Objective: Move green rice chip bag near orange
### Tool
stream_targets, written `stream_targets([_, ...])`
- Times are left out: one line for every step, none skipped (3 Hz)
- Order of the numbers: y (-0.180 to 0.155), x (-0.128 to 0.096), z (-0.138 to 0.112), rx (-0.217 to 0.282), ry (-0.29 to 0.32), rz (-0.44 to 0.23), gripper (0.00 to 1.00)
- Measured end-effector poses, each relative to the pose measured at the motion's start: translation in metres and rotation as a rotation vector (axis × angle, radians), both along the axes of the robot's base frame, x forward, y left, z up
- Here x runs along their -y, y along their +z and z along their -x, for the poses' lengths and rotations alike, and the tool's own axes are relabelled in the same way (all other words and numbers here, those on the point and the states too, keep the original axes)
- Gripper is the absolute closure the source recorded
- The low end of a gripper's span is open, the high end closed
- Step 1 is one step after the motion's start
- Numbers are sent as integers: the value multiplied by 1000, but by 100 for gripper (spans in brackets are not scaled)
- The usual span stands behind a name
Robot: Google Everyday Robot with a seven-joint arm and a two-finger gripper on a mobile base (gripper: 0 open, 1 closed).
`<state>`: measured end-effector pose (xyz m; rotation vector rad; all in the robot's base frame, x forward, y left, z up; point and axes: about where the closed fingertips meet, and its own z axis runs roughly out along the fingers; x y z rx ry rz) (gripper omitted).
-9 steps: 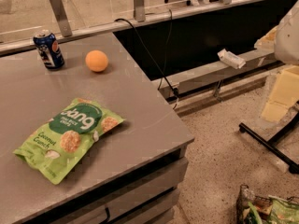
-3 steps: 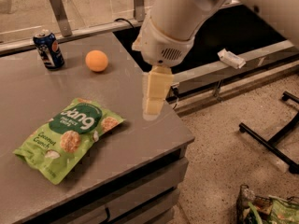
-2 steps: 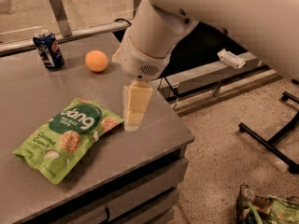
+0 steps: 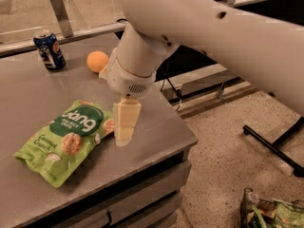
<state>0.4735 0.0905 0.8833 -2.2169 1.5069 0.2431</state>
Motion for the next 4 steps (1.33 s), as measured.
stream_targets([-14, -13, 6, -20, 38, -5, 0])
stream_targets([-32, -23, 10, -72, 52, -24, 18])
stream_targets([-42, -29, 12, -105, 48, -40, 41])
stream_targets([-46, -32, 15, -135, 44, -53, 64])
